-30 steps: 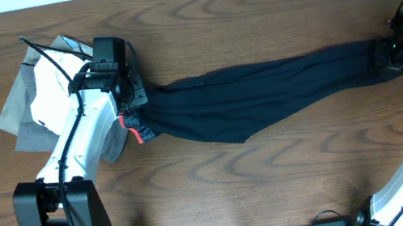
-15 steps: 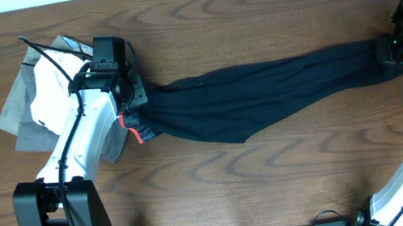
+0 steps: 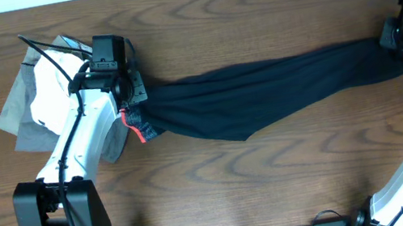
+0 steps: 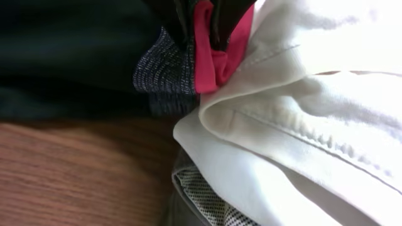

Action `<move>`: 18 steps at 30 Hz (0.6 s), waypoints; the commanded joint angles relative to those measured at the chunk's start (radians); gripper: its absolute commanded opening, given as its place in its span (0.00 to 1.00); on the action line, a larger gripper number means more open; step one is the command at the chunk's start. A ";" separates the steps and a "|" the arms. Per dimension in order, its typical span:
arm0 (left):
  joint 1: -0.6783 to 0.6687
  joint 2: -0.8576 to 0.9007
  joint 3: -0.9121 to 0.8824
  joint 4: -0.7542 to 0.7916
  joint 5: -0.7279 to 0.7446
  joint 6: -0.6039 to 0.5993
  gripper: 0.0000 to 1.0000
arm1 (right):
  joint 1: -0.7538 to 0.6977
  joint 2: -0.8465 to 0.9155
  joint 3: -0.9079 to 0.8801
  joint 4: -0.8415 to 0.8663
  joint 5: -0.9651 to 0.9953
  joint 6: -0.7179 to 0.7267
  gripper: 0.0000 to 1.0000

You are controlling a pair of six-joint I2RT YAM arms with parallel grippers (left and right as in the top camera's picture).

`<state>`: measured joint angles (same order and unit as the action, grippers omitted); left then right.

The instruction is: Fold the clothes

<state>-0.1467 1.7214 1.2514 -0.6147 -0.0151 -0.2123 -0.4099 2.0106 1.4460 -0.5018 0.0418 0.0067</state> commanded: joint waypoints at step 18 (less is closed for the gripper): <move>0.006 -0.012 0.019 0.014 -0.024 0.002 0.27 | -0.015 -0.023 0.001 0.033 0.100 -0.011 0.27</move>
<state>-0.1463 1.7214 1.2514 -0.6014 -0.0154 -0.2115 -0.4133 2.0106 1.4460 -0.4606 0.1280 -0.0265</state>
